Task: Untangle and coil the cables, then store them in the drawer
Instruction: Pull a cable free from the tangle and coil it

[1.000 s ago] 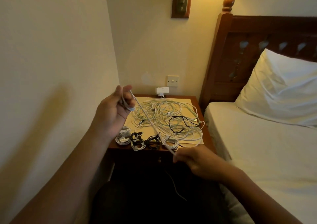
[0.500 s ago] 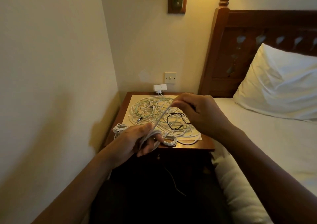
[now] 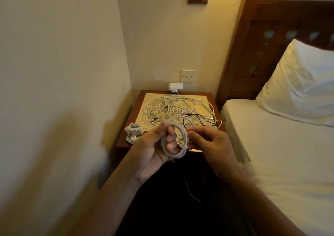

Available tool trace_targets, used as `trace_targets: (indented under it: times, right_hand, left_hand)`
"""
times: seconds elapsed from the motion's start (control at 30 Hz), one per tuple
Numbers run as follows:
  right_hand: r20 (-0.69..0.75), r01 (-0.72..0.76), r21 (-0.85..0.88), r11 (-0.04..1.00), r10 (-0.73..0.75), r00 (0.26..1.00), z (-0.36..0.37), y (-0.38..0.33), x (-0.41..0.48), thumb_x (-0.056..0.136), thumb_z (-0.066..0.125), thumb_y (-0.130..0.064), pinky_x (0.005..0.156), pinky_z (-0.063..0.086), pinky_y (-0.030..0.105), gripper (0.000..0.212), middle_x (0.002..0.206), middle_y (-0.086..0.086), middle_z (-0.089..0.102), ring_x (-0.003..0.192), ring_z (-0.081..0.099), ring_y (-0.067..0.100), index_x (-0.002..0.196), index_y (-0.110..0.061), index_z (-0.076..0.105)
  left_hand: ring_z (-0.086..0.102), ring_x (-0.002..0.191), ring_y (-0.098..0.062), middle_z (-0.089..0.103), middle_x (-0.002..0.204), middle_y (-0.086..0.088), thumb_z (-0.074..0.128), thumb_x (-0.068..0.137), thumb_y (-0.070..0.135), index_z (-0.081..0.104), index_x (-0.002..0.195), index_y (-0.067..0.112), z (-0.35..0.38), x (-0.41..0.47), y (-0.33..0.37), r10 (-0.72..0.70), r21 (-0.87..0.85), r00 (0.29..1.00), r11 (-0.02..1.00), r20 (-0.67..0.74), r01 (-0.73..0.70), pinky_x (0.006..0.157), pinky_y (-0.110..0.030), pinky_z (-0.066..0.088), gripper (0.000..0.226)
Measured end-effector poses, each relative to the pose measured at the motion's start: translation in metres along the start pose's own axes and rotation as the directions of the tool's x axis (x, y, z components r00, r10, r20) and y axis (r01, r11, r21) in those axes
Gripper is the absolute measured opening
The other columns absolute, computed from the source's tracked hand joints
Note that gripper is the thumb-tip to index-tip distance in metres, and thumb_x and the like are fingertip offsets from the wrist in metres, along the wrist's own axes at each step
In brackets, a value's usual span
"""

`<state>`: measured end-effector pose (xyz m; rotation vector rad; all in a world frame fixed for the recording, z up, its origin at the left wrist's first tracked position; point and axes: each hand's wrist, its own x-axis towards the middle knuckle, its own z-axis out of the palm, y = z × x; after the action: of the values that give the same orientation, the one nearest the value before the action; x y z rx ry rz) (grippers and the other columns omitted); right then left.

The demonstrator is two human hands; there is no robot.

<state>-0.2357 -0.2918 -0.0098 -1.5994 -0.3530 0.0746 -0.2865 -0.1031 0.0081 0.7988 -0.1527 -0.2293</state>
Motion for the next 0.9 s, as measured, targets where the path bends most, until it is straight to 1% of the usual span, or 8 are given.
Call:
trace_targets:
  times: [0.13,0.27,0.4,0.5,0.63,0.77,0.83,0.9]
  right_hand:
    - [-0.032,-0.158,0.287,0.945,0.175,0.984,0.009,-0.004,-0.005,0.088,0.075,-0.011,0.074,0.061,0.034,0.025,0.096,0.016,0.078,0.085,0.076,0.028,0.111,-0.005,0.067]
    - [0.03,-0.277,0.352,0.894,0.285,0.958,0.009,0.007,-0.01,0.083,0.075,-0.019,0.071,0.06,0.03,0.031,0.099,0.019,0.078,0.086,0.075,0.027,0.11,-0.004,0.067]
    - [0.158,-0.342,0.292,0.893,0.308,0.938,0.01,0.013,-0.014,0.099,0.061,-0.015,0.083,0.061,0.036,0.022,0.105,0.018,0.077,0.095,0.075,0.028,0.11,-0.004,0.076]
    - [0.206,-0.393,0.283,0.875,0.345,0.916,0.01,0.008,-0.014,0.104,0.053,-0.02,0.088,0.06,0.041,0.028,0.099,0.016,0.076,0.092,0.073,0.025,0.103,-0.008,0.079]
    - [0.223,-0.381,0.11,0.918,0.351,0.909,0.013,0.006,-0.015,0.093,0.07,-0.035,0.093,0.06,0.042,0.026,0.1,0.009,0.075,0.094,0.074,0.023,0.106,-0.012,0.073]
    - [0.181,-0.338,-0.095,0.936,0.35,0.919,0.013,0.006,-0.014,0.087,0.079,-0.019,0.095,0.06,0.043,0.026,0.103,0.006,0.076,0.097,0.075,0.022,0.11,-0.018,0.069]
    - [0.153,-0.333,-0.2,0.921,0.365,0.918,0.012,0.009,-0.013,0.088,0.075,-0.016,0.093,0.06,0.045,0.023,0.104,0.005,0.074,0.097,0.073,0.023,0.109,-0.023,0.068]
    - [0.123,-0.329,-0.262,0.907,0.369,0.921,0.013,0.011,-0.013,0.093,0.069,-0.014,0.089,0.062,0.046,0.023,0.108,0.002,0.072,0.095,0.073,0.02,0.109,-0.029,0.066]
  left_hand:
    - [0.051,0.06,-0.013,0.048,0.07,-0.004,0.051,0.099,0.031,0.064,0.088,0.004,0.002,-0.001,-0.021,0.001,0.123,0.98,0.992,-0.2,0.024,0.061,-0.024,0.05,0.032]
    - [0.054,0.062,-0.013,0.058,0.066,-0.001,0.054,0.092,0.032,0.068,0.086,0.003,0.005,-0.002,-0.027,0.028,0.241,0.956,0.97,-0.293,0.045,0.069,-0.03,0.048,0.033]
    - [0.061,0.072,-0.016,0.069,0.076,-0.004,0.056,0.094,0.034,0.078,0.081,0.013,0.0,-0.001,-0.035,0.092,0.413,0.93,0.908,-0.357,0.069,0.075,-0.033,0.05,0.033]
    - [0.065,0.077,-0.013,0.074,0.085,-0.005,0.055,0.1,0.029,0.079,0.084,0.015,-0.006,0.003,-0.038,0.155,0.485,0.897,0.872,-0.413,0.072,0.084,-0.037,0.05,0.032]
    - [0.071,0.093,-0.018,0.078,0.1,-0.007,0.057,0.101,0.03,0.081,0.096,0.015,-0.006,0.002,-0.041,0.192,0.574,0.904,0.816,-0.382,0.069,0.094,-0.043,0.053,0.028]
    - [0.072,0.098,-0.025,0.078,0.1,-0.009,0.06,0.101,0.028,0.081,0.098,0.019,-0.007,0.002,-0.043,0.223,0.642,0.917,0.765,-0.332,0.047,0.099,-0.051,0.054,0.023]
    - [0.073,0.098,-0.025,0.078,0.098,-0.005,0.06,0.1,0.028,0.082,0.099,0.022,-0.007,0.002,-0.044,0.245,0.673,0.919,0.739,-0.308,0.028,0.097,-0.047,0.055,0.022]
    - [0.072,0.092,-0.014,0.078,0.092,0.002,0.061,0.1,0.03,0.082,0.099,0.025,-0.01,0.001,-0.045,0.314,0.742,0.899,0.67,-0.304,0.018,0.088,-0.033,0.055,0.021]
